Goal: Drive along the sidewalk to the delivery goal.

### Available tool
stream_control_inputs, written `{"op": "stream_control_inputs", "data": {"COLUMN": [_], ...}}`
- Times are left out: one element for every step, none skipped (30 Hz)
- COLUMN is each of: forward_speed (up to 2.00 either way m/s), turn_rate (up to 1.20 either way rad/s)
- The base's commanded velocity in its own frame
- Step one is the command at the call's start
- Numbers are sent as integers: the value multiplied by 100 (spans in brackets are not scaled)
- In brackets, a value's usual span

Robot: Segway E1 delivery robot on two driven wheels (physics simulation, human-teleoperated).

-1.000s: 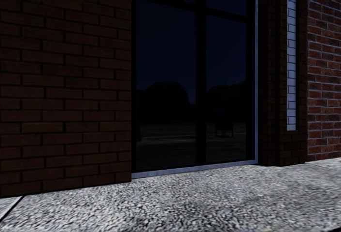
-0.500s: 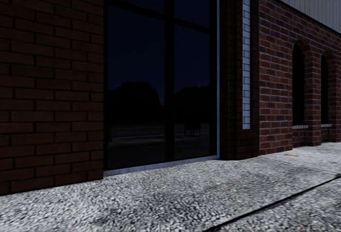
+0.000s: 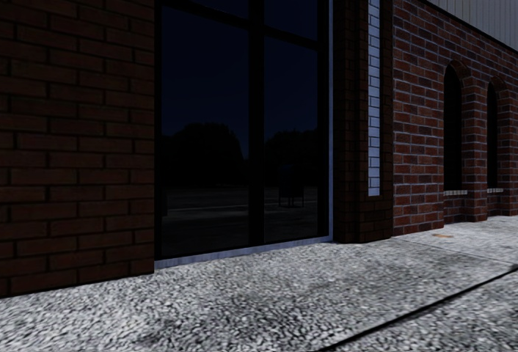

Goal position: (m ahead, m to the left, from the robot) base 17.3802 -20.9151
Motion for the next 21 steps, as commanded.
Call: {"op": "stream_control_inputs", "data": {"forward_speed": [200,200,200,200,200,200,200,200,200,200,200,200,200,200,200,200,200,200,200,200,200], "turn_rate": [-65,-66,-66,-66,-66,-66,-66,-66,-66,-66,-66,-66,-66,-66,-66,-66,-66,-66,-66,-66,-66]}}
